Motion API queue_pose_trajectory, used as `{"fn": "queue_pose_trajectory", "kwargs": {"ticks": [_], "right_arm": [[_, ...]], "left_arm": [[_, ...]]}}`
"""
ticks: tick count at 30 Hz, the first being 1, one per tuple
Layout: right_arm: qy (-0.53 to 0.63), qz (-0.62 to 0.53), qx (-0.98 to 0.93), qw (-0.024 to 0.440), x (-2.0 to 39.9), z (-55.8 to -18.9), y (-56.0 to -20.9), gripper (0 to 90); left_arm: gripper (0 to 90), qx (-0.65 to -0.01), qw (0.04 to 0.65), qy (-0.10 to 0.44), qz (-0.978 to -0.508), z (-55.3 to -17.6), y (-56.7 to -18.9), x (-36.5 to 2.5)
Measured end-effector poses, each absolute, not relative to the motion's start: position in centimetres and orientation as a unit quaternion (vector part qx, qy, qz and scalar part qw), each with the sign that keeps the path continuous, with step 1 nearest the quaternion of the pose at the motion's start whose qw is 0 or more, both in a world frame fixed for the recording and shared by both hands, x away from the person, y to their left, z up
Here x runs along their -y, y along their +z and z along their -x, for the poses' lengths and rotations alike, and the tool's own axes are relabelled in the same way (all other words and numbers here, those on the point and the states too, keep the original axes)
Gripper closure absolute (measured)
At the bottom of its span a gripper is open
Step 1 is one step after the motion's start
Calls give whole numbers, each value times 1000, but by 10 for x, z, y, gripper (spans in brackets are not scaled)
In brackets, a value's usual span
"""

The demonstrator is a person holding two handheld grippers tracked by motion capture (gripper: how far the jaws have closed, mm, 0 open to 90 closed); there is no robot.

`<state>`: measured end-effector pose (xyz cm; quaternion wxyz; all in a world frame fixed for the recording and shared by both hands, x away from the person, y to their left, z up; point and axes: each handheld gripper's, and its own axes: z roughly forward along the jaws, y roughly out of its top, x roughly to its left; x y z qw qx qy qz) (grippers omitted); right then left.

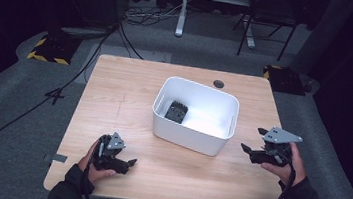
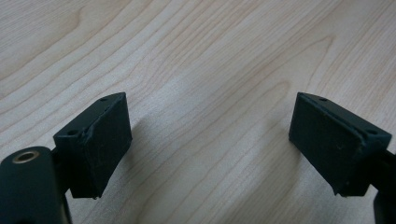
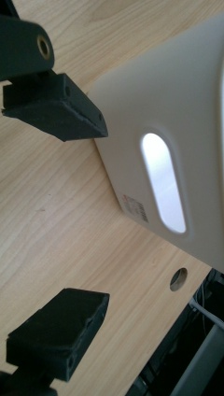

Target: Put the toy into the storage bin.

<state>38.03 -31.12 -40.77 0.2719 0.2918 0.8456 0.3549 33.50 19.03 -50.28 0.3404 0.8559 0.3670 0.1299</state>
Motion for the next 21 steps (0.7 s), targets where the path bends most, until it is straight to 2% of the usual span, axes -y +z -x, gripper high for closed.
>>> {"fn": "queue_pose_trajectory", "kwargs": {"ticks": [21], "right_arm": [[331,-311,-857,244,336,-363,-456,174]], "left_arm": [[132,-367,340,132,-856,-335,-503,-190]]}}
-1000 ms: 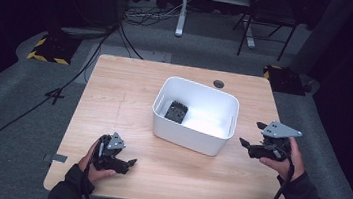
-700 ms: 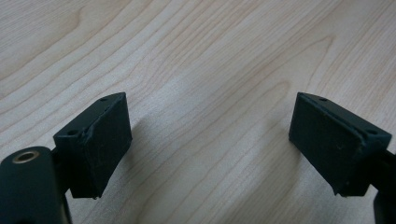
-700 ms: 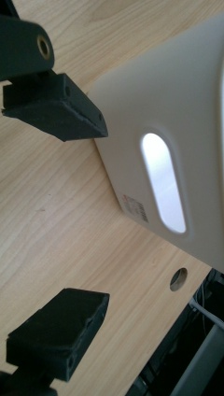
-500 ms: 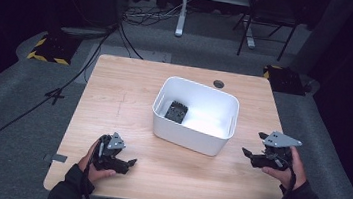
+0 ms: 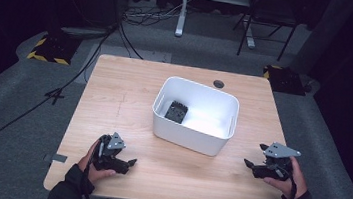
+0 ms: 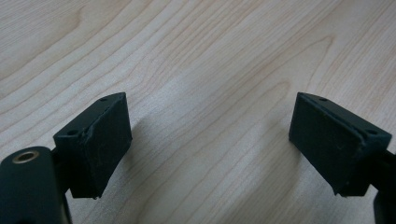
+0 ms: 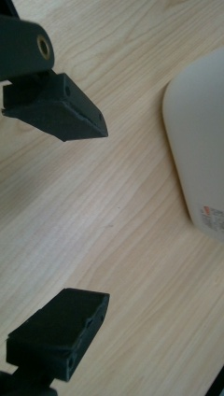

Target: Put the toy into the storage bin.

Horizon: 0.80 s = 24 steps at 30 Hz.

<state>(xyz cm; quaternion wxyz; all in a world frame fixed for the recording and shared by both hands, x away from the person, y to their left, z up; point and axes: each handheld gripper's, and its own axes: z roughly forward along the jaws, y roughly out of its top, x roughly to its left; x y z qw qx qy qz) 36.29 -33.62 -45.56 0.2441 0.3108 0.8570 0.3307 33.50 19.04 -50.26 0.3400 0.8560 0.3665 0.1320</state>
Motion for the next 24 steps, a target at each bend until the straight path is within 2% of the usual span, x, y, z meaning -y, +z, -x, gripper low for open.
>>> {"fn": "queue_pose_trajectory", "kwargs": {"ticks": [24], "right_arm": [[343,-365,-846,186,383,-336,-498,173]], "left_arm": [[132,-367,339,132,-856,-335,-502,-190]]}}
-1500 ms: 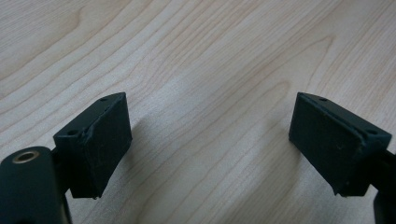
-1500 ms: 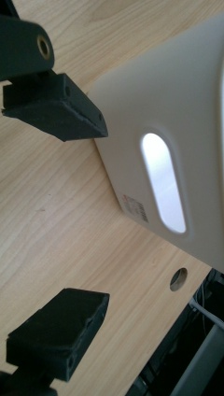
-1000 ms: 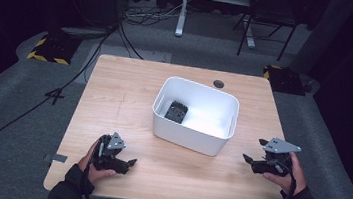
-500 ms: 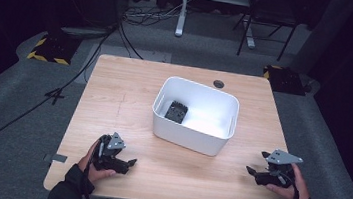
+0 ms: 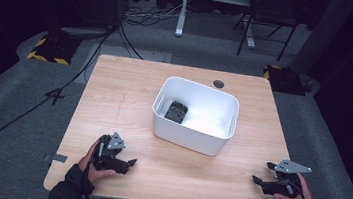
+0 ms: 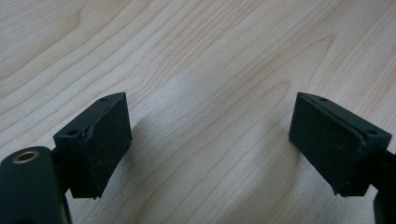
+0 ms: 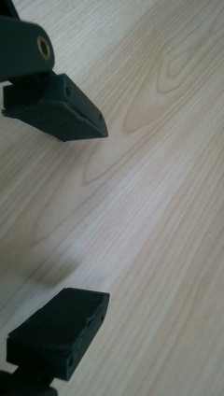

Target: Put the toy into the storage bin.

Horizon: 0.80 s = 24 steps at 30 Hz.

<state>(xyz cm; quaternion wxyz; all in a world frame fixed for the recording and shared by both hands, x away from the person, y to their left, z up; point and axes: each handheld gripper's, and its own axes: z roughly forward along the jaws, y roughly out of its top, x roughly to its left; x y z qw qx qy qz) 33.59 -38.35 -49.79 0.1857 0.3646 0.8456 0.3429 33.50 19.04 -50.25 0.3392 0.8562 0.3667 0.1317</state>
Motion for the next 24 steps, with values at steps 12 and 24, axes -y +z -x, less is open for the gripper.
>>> {"fn": "queue_pose_trajectory", "kwargs": {"ticks": [12,24], "right_arm": [[366,-387,-828,177,396,-332,-503,161],[366,-392,-825,178,396,-332,-504,163]], "left_arm": [[131,-367,340,130,-856,-335,-503,-190],[129,-367,339,132,-856,-335,-503,-190]]}}
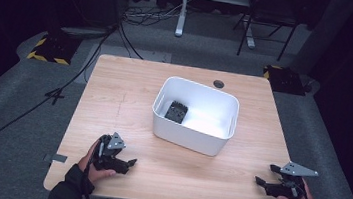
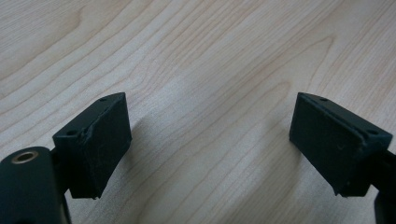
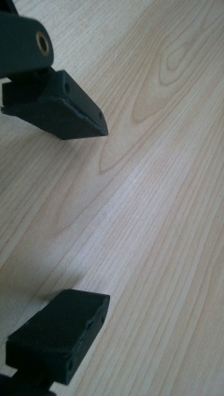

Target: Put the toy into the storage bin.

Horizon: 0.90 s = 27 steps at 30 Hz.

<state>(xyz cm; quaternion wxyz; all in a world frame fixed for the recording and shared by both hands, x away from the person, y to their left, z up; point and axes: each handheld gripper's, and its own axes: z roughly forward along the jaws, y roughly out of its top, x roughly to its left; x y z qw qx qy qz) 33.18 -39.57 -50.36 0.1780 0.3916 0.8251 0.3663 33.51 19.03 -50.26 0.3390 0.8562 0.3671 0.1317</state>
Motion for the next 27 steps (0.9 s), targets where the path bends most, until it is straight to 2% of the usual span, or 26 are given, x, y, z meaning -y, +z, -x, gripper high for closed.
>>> {"fn": "queue_pose_trajectory", "kwargs": {"ticks": [27], "right_arm": [[366,-391,-825,178,396,-332,-504,163]], "left_arm": [[127,-369,340,131,-855,-335,-503,-190]]}}
